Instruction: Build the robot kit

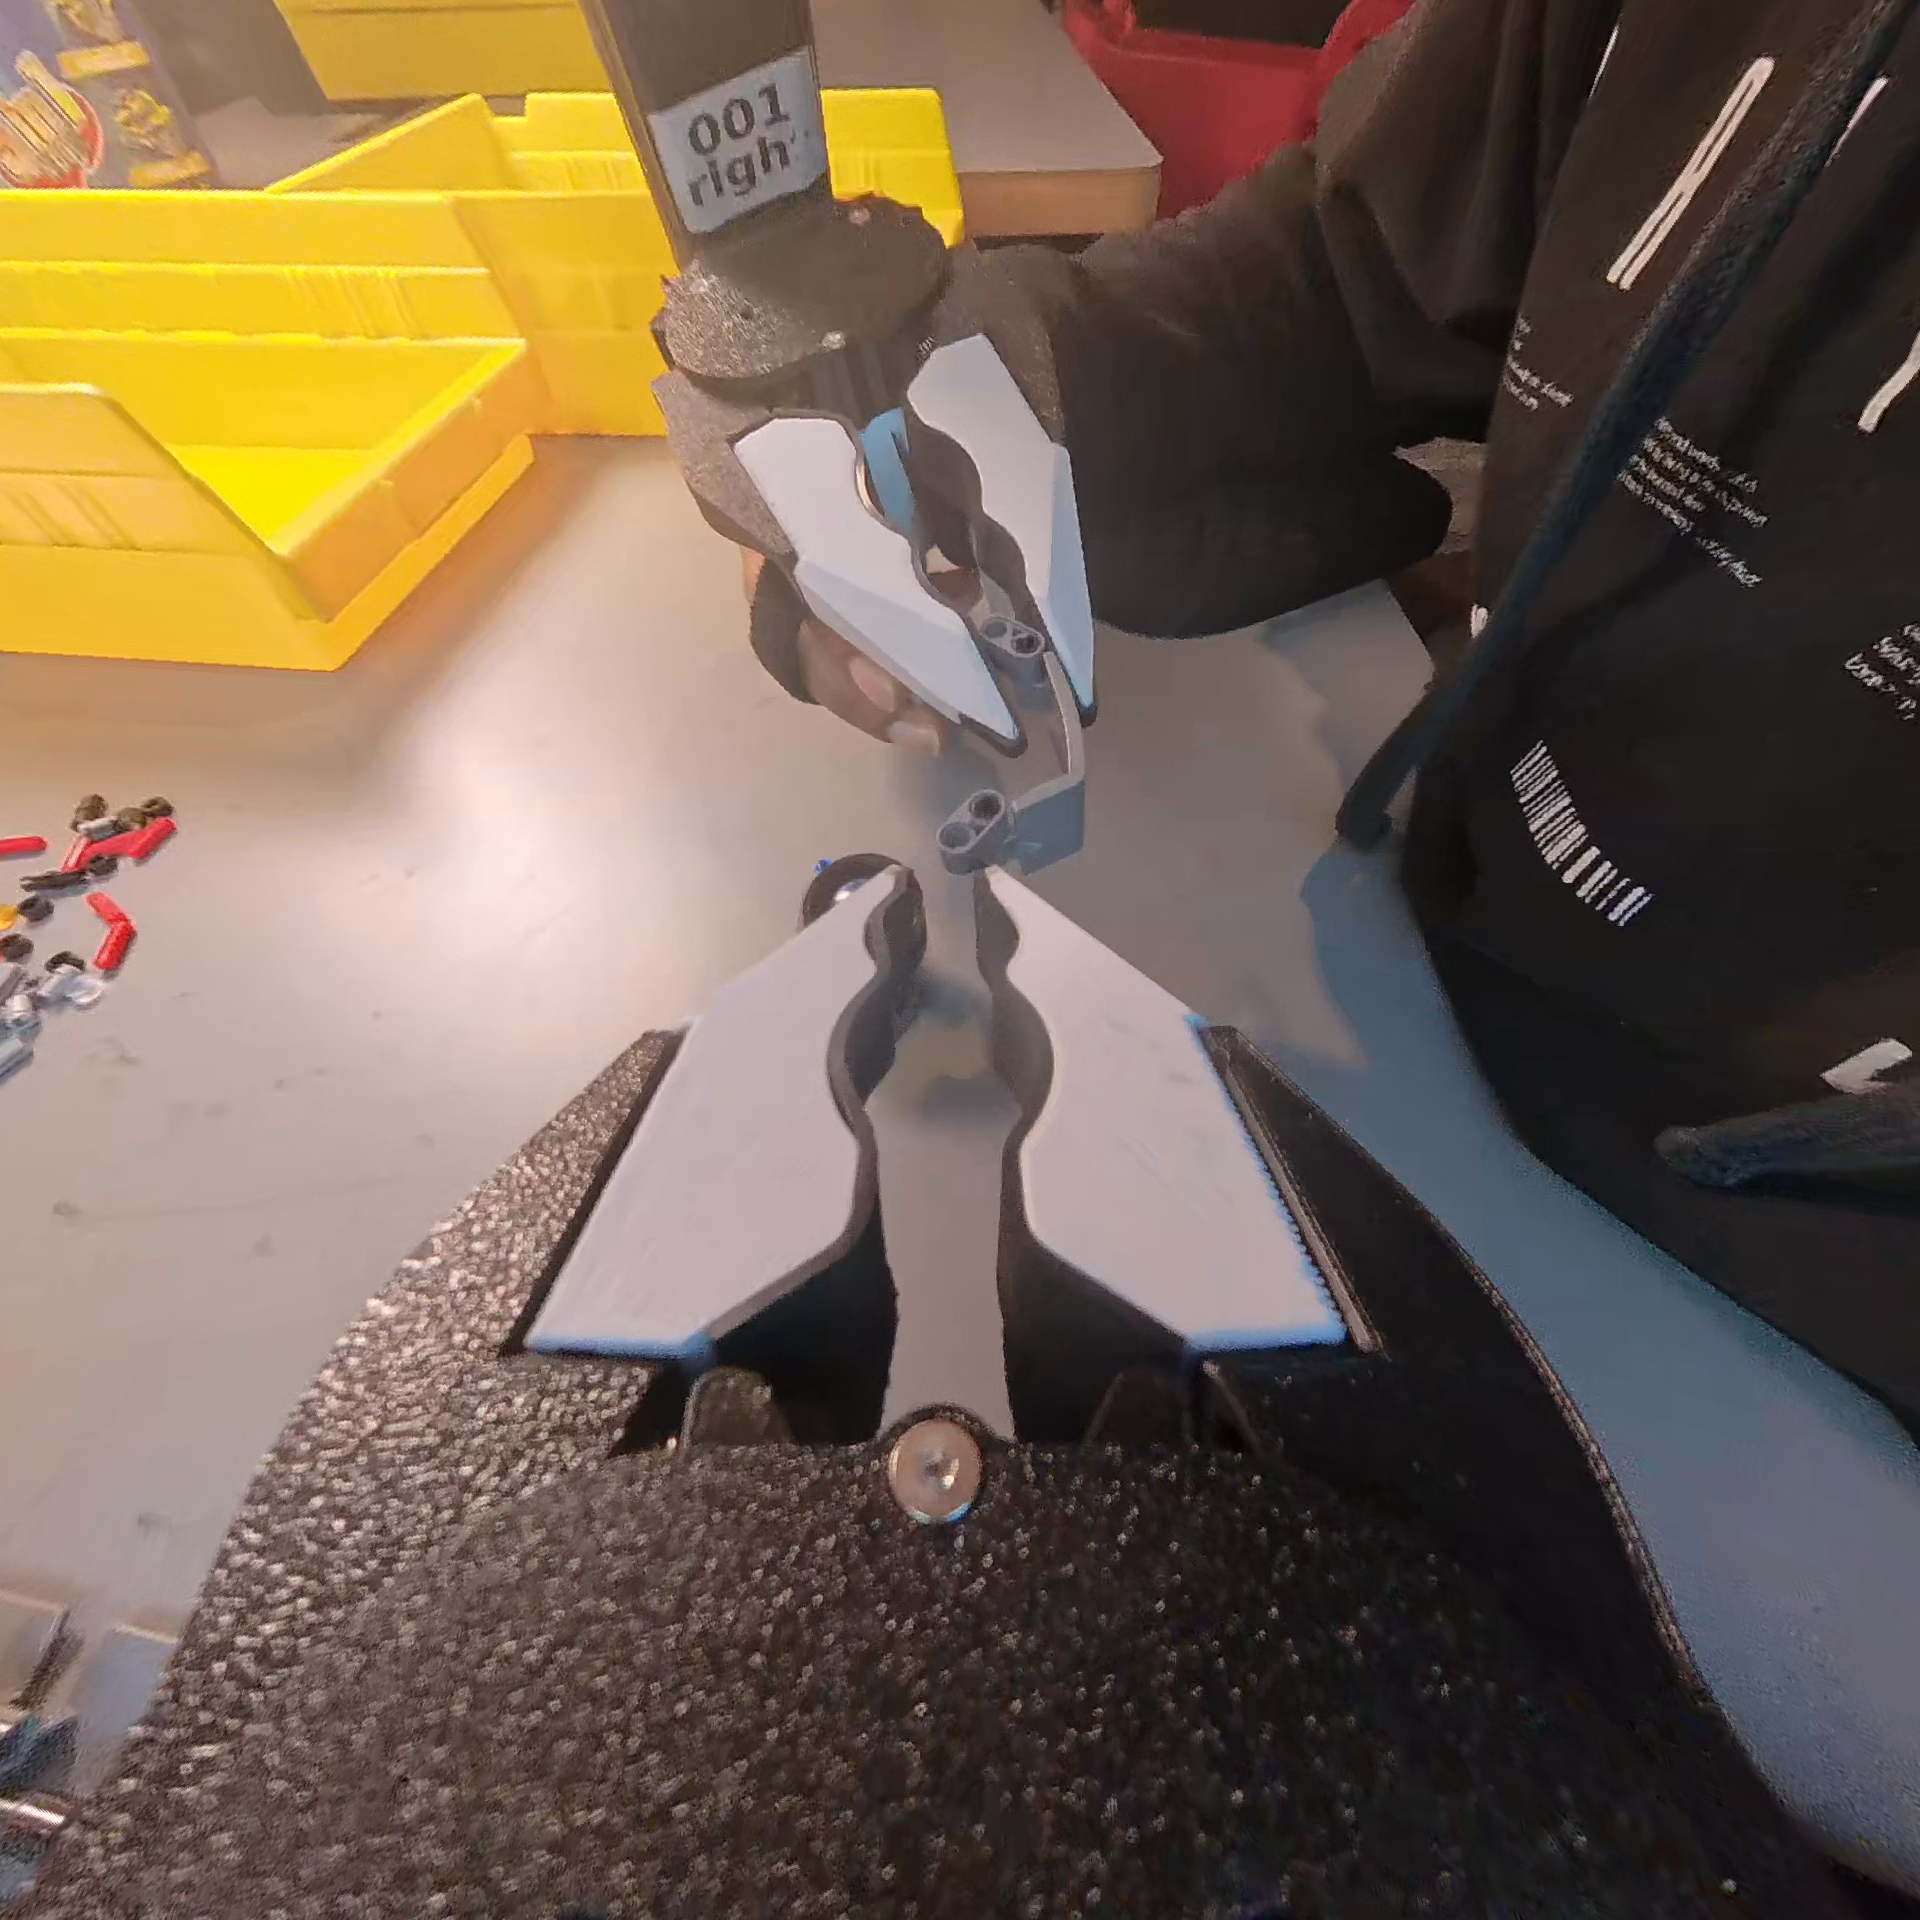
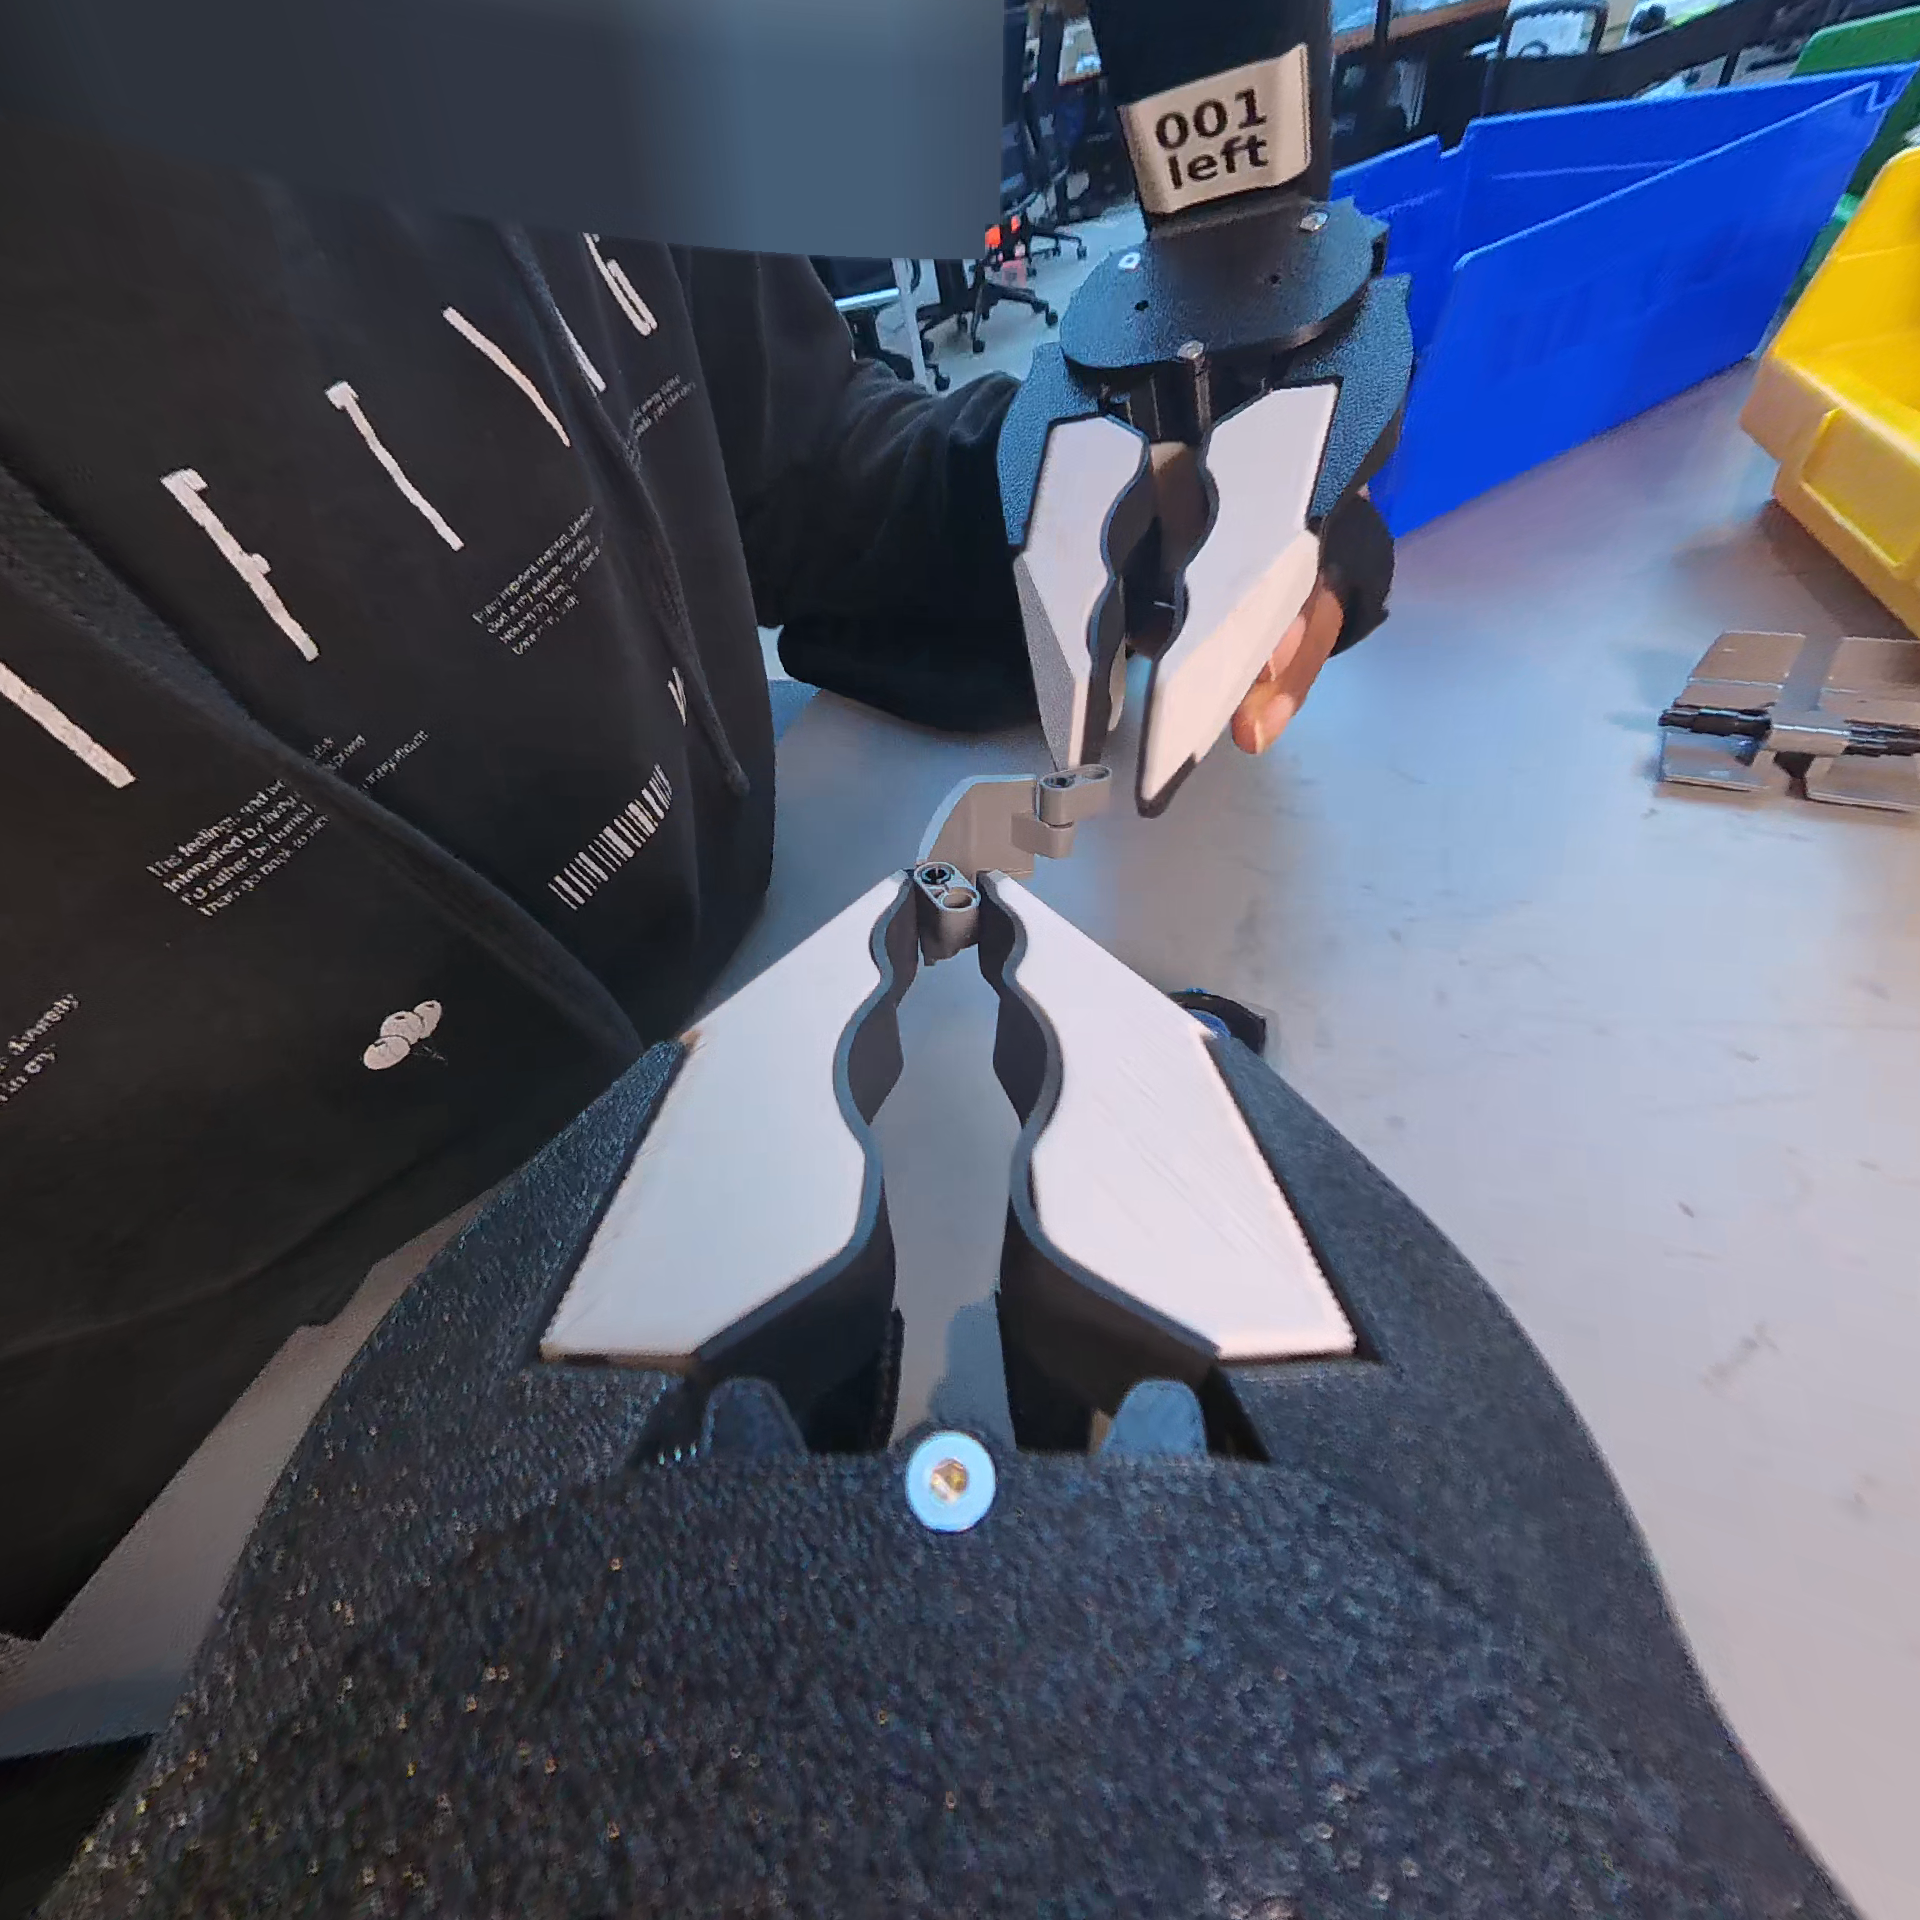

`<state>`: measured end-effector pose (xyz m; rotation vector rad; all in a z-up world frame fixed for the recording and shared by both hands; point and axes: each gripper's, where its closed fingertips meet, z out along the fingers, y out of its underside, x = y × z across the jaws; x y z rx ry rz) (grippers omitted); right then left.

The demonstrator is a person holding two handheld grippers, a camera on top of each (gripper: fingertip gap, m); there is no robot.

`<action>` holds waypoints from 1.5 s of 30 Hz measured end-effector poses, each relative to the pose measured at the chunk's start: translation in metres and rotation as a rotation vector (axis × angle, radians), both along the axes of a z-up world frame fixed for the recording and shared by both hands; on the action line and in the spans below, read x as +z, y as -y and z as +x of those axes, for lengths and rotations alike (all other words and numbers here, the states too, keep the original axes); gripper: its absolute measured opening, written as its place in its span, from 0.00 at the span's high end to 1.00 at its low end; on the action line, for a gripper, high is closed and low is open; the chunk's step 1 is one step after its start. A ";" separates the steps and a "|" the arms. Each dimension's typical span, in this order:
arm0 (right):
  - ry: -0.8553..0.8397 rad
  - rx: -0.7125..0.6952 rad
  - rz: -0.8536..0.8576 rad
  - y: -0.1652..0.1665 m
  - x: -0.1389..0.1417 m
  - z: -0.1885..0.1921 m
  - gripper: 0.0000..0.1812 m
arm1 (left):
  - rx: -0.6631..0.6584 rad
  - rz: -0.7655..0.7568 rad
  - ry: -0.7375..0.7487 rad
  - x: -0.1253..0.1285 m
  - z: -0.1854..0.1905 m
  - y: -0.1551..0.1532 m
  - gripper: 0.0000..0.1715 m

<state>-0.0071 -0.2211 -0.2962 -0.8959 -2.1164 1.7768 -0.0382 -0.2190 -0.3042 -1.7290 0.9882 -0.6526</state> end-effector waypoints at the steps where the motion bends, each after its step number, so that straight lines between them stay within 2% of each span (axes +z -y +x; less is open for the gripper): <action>1: 0.005 0.004 0.006 0.000 -0.002 -0.001 0.94 | 0.001 -0.007 -0.003 -0.002 0.000 0.000 0.96; 7: 0.063 -0.033 0.108 -0.003 -0.022 -0.007 0.95 | 0.080 -0.053 -0.083 -0.021 -0.009 -0.012 0.97; 17: 0.159 -0.073 0.200 0.002 -0.043 -0.008 0.96 | 0.087 -0.105 -0.167 -0.040 -0.010 -0.012 0.94; 20: 0.162 -0.082 0.202 0.002 -0.044 -0.007 0.96 | 0.094 -0.124 -0.166 -0.042 -0.013 -0.014 0.92; 26: 0.202 -0.094 0.207 0.002 -0.049 -0.006 0.96 | 0.011 -0.170 -0.187 -0.051 -0.015 -0.018 0.80; 31: 0.212 -0.097 0.192 0.003 -0.048 -0.006 0.96 | -0.003 -0.229 -0.115 -0.046 -0.014 -0.025 0.82; 37: 0.224 -0.106 0.175 0.001 -0.048 -0.007 0.96 | 0.003 -0.242 -0.099 -0.043 -0.015 -0.027 0.83; 45: 0.255 -0.100 0.141 0.000 -0.048 -0.007 0.96 | -0.027 -0.251 -0.169 -0.049 -0.020 -0.023 0.83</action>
